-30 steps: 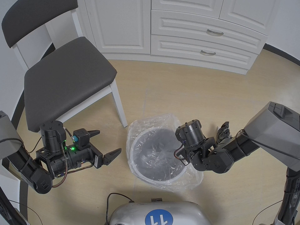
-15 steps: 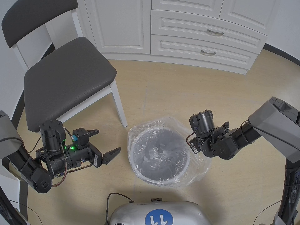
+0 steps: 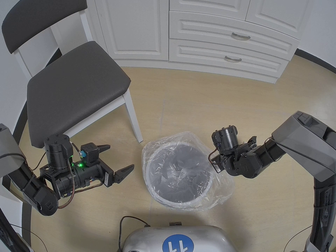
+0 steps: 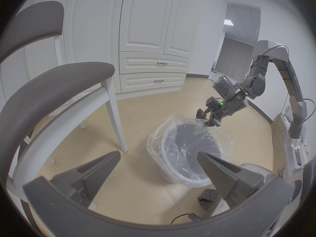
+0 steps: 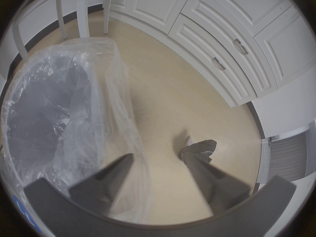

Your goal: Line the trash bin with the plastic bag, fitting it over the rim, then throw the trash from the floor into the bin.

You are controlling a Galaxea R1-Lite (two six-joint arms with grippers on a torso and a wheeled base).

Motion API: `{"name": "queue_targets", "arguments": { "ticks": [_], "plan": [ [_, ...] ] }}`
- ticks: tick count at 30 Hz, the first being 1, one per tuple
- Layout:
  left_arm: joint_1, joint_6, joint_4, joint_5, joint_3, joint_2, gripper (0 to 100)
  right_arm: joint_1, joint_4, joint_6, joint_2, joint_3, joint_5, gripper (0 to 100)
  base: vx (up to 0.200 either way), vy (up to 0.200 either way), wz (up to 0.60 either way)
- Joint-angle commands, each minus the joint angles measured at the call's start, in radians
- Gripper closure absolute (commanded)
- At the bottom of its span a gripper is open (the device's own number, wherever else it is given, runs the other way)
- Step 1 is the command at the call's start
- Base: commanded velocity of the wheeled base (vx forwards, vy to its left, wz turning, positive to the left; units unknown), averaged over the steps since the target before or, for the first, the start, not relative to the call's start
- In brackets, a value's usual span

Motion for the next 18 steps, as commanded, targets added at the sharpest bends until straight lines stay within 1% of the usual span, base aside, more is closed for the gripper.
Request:
{"name": "queue_targets", "arguments": {
  "ticks": [1, 3, 4, 6, 7, 8, 10, 13, 18],
  "plan": [
    [0.016, 0.001, -0.001, 0.000, -0.007, -0.002, 0, 0.068, 0.011, -0.005, -0.120, 0.020, -0.002, 0, 0.000, 0.000, 0.00],
    [0.022, 0.002, -0.001, 0.000, -0.010, -0.005, 0, 0.080, 0.011, -0.011, -0.137, 0.029, -0.004, 0, 0.000, 0.000, 0.00],
    [0.042, 0.002, -0.001, -0.006, -0.018, -0.009, 0, 0.109, 0.011, -0.025, -0.180, 0.048, -0.009, 0, 0.000, 0.000, 0.00],
    [0.065, 0.004, -0.001, -0.011, -0.024, -0.012, 0, 0.142, 0.010, -0.032, -0.212, 0.068, -0.012, 0, 0.000, 0.000, 0.00],
    [0.065, 0.004, -0.001, -0.011, -0.024, -0.012, 0, 0.142, 0.010, -0.032, -0.212, 0.068, -0.012, 0, 0.000, 0.000, 0.00],
    [0.078, 0.002, -0.001, -0.011, -0.033, -0.012, 0, 0.175, 0.008, -0.031, -0.224, 0.074, -0.013, 0, 0.000, 0.000, 0.00],
    [0.079, 0.001, -0.001, -0.011, -0.033, -0.012, 0, 0.198, 0.008, -0.031, -0.224, 0.072, -0.024, 0, 0.000, 0.000, 0.00],
    [0.076, 0.001, -0.001, -0.011, -0.029, -0.012, 0, 0.209, 0.008, -0.032, -0.216, 0.066, -0.035, 0, 0.000, 0.000, 0.00],
    [0.070, 0.002, -0.001, -0.012, -0.029, 0.000, 0, 0.226, -0.001, -0.029, -0.186, 0.065, -0.035, 0, 0.000, 0.000, 0.00]
  ]
}}
